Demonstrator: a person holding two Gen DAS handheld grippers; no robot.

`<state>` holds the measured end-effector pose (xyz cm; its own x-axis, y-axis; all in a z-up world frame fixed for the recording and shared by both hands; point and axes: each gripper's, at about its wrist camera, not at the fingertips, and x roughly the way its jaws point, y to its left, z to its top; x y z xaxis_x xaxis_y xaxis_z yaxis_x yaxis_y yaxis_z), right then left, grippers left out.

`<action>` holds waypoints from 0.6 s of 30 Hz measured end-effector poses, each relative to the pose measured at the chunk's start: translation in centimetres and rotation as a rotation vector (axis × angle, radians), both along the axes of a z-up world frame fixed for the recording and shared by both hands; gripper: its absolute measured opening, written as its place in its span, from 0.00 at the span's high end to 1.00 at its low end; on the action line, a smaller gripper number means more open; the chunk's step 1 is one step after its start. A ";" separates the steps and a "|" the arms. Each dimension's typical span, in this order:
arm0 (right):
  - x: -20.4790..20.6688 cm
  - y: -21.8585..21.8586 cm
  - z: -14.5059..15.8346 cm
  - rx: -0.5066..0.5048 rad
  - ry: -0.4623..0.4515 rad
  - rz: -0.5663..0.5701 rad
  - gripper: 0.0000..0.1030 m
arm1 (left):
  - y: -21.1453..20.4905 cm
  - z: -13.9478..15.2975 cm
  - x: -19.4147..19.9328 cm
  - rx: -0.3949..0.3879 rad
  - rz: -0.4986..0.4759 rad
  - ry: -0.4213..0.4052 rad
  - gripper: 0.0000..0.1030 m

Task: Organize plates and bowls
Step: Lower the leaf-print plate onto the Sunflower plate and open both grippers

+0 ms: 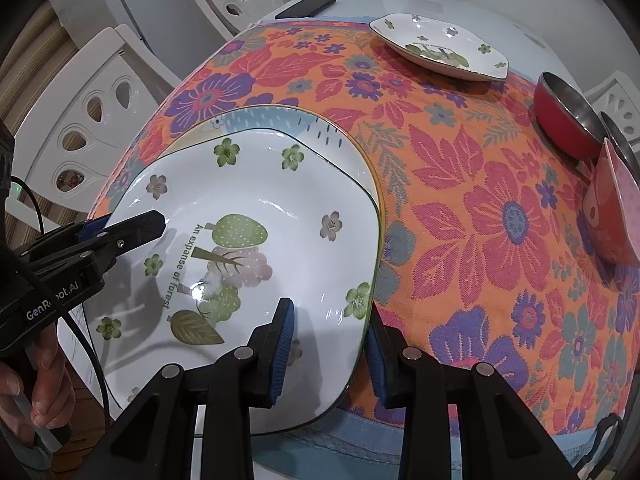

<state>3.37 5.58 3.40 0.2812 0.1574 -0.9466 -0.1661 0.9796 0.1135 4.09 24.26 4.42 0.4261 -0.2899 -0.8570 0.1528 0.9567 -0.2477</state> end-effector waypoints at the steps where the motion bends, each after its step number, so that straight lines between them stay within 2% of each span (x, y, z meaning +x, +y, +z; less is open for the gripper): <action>1: 0.1 0.0 0.0 -0.002 0.001 -0.003 0.68 | 0.0 0.0 0.2 0.001 -0.001 -0.001 0.70; 8: 1.2 0.0 -0.1 -0.024 0.014 -0.028 0.68 | 0.3 0.1 1.9 -0.008 -0.002 0.004 0.70; 12: 1.6 -0.1 -0.2 -0.028 0.025 -0.032 0.68 | 0.5 0.6 2.5 0.013 -0.009 -0.006 0.69; 18: 1.4 -0.5 0.3 -0.013 0.036 -0.046 0.68 | 3.2 2.0 3.9 -0.025 0.047 -0.003 0.69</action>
